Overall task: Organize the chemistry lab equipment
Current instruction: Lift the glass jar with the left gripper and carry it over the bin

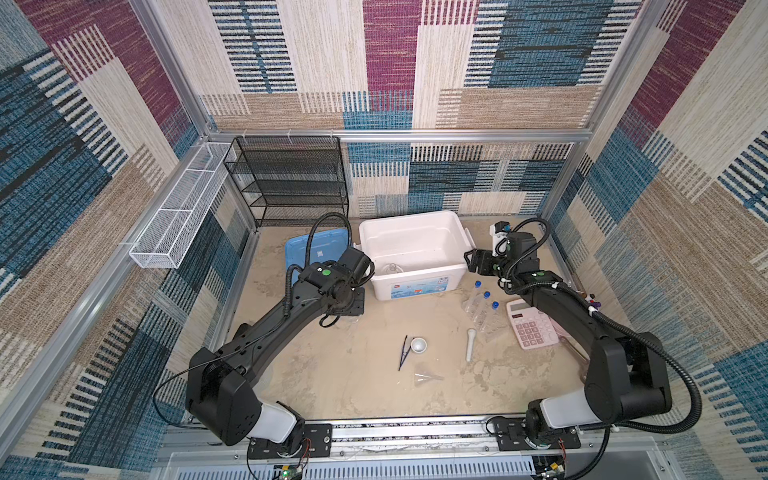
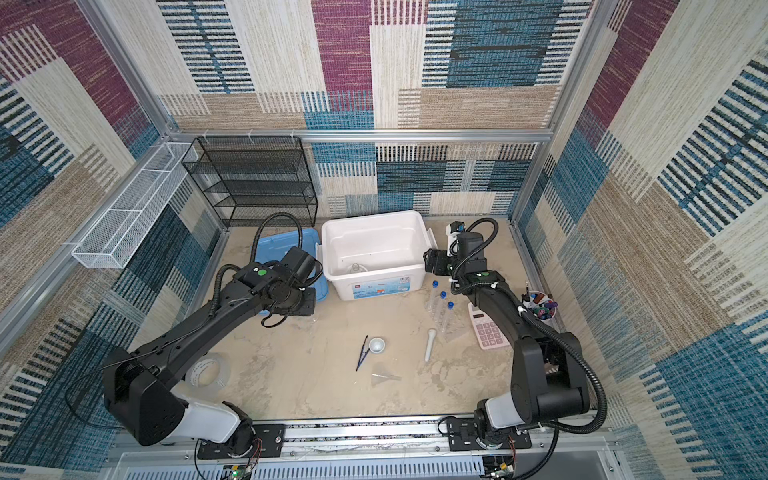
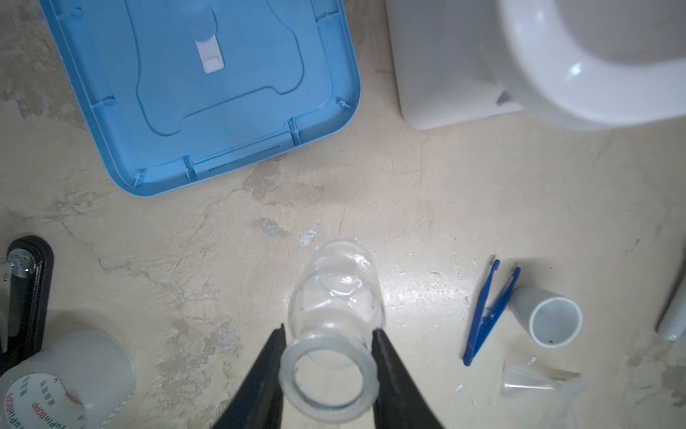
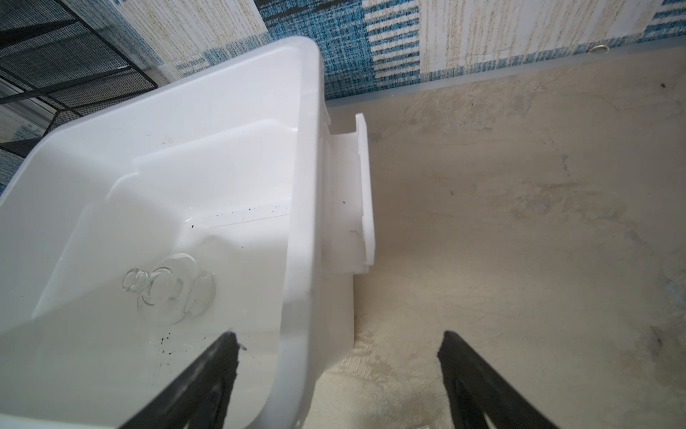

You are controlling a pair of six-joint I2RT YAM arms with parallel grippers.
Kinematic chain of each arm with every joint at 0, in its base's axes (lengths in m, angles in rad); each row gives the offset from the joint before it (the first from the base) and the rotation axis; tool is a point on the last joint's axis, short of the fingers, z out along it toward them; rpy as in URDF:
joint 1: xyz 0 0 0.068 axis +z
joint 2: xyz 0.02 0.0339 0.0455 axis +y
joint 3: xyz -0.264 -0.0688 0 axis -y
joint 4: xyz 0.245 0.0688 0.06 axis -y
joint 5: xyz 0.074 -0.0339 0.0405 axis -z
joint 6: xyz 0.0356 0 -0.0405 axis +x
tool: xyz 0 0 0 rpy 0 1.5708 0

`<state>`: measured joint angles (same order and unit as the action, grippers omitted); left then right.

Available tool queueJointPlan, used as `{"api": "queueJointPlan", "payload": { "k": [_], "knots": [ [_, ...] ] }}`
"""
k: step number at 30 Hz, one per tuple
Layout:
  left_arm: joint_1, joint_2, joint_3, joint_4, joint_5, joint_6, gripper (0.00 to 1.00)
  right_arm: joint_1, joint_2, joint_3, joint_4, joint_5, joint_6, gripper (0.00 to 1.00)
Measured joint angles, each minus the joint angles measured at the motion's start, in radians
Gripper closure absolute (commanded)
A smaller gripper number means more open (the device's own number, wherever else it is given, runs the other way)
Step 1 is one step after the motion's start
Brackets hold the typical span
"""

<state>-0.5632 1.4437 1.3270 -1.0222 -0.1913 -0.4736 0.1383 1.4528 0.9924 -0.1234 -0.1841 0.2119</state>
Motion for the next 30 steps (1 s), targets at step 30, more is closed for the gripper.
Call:
{"api": "queueJointPlan", "payload": {
  "k": [30],
  "knots": [
    [0.014,0.456,0.818,-0.068,-0.037,0.27,0.65,0.0,-0.028,-0.016,0.023,-0.06,0.011,0.14]
  ]
}}
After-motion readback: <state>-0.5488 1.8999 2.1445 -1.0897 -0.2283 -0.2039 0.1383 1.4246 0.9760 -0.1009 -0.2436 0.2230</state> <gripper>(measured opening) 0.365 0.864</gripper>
